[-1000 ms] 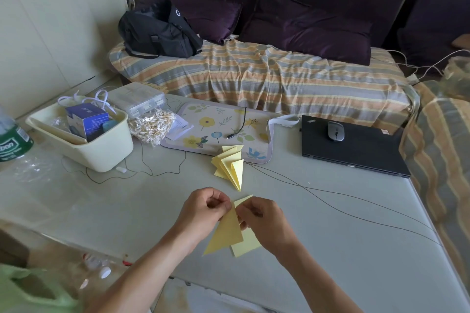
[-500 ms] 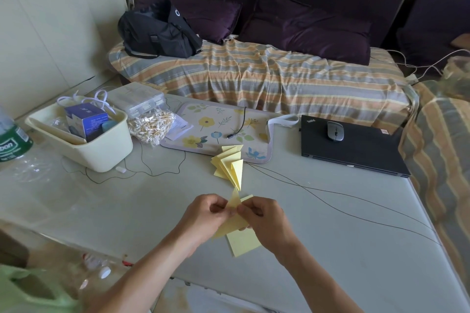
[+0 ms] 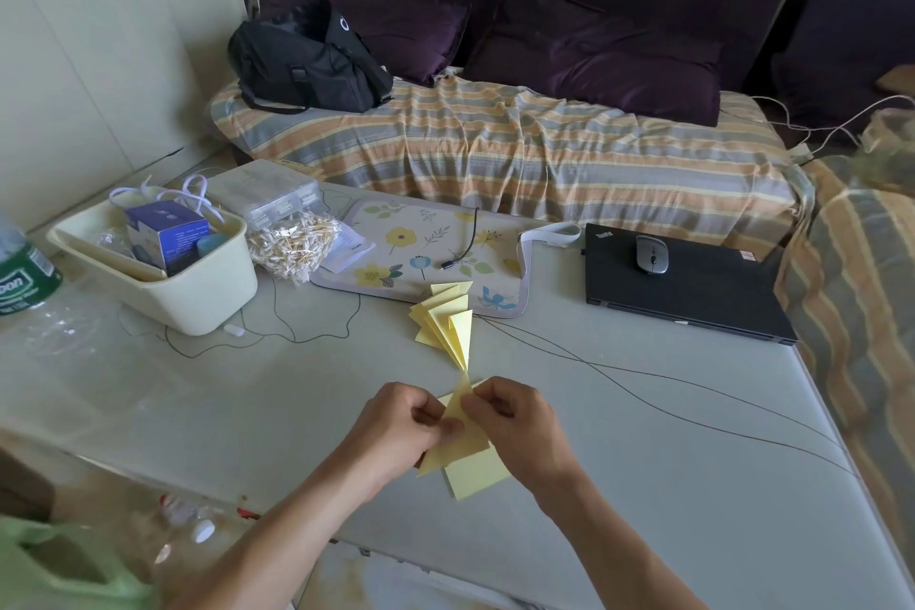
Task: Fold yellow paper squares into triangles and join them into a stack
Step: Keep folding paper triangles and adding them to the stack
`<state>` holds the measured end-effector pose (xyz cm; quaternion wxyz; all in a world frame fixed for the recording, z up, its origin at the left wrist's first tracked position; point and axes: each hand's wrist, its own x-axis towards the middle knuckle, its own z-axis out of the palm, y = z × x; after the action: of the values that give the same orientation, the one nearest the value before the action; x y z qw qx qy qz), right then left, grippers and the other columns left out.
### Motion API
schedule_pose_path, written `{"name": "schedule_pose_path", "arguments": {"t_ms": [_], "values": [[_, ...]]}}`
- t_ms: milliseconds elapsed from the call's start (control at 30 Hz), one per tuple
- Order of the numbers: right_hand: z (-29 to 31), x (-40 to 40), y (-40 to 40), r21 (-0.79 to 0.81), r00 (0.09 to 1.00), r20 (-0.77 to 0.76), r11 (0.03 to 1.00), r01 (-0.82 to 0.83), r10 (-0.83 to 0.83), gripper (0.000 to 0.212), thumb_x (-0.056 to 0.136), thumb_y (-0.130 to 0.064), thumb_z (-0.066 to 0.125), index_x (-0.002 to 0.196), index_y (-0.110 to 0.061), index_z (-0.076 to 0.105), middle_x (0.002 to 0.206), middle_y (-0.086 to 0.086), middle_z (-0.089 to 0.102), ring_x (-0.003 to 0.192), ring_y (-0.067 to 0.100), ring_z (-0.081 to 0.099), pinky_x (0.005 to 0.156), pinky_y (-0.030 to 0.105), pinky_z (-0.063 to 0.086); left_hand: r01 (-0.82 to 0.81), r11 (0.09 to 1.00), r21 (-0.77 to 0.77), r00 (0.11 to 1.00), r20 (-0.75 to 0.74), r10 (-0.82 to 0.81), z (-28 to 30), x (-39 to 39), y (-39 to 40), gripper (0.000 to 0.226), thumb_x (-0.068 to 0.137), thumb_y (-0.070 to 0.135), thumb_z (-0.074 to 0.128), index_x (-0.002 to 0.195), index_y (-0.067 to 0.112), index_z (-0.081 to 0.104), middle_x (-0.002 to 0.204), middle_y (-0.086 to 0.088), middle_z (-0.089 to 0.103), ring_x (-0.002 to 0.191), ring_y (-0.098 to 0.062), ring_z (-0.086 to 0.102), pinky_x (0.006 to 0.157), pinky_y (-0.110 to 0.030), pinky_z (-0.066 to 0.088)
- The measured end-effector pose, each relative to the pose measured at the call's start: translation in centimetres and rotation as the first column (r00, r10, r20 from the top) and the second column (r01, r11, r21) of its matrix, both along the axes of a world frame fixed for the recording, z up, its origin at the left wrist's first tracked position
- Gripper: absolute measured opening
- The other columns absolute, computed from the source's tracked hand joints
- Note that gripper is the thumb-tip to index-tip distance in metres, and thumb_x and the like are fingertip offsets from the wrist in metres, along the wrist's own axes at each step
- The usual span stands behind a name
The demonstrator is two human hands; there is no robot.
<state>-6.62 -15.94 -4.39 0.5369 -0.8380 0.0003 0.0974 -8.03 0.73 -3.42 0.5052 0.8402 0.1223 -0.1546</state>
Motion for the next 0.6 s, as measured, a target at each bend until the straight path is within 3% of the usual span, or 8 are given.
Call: {"name": "schedule_pose_path", "arguments": {"t_ms": [133,267,400,600], "values": [[0.31,0.11,-0.1,0.056,0.999,0.005,0.998,0.041,-0.041,0.012,0.089,-0.023,0.066,0.077,-0.022,0.066,0.073,-0.009,0.065,0.063,0.001,0.053,0.058,0.012,0.039,0.052,0.999,0.014,0.998,-0.031,-0.051,0.27,-0.27,-0.16,0.012,0.083,0.026,0.083,0.081,0.017,0.075,0.068,0.007,0.07,0.062,-0.011,0.064,0.059,-0.024,0.051],[0.56,0.08,-0.14,0.083,0.999,-0.001,0.996,0.035,-0.035,0.014,0.089,-0.018,0.064,0.076,-0.02,0.064,0.071,-0.006,0.063,0.066,0.006,0.053,0.065,0.022,0.042,0.016,0.999,0.045,0.999,0.04,-0.018,0.34,-0.18,-0.23,0.015,0.088,0.035,0.075,0.079,0.023,0.075,0.066,0.012,0.065,0.067,-0.01,0.059,0.065,-0.025,0.045],[0.54,-0.18,0.07,0.076,0.998,-0.047,0.997,-0.031,0.035,0.011,0.087,-0.022,0.065,0.076,-0.023,0.065,0.075,-0.001,0.069,0.068,0.011,0.057,0.068,0.029,0.045,0.022,1.0,0.011,0.994,0.106,-0.023,0.88,-0.2,-0.13,0.01,0.089,0.028,0.075,0.079,0.026,0.076,0.068,0.009,0.072,0.064,-0.006,0.064,0.068,-0.025,0.05],[0.72,-0.36,-0.14,0.039,0.999,-0.03,0.999,-0.026,0.027,0.007,0.087,-0.014,0.064,0.08,-0.016,0.065,0.074,0.003,0.073,0.073,0.017,0.069,0.06,0.015,0.044,0.049,0.966,0.254,0.974,0.201,-0.102,0.66,-0.03,-0.29,0.009,0.086,0.026,0.074,0.077,0.025,0.075,0.072,0.011,0.07,0.067,0.002,0.062,0.055,-0.008,0.041]]}}
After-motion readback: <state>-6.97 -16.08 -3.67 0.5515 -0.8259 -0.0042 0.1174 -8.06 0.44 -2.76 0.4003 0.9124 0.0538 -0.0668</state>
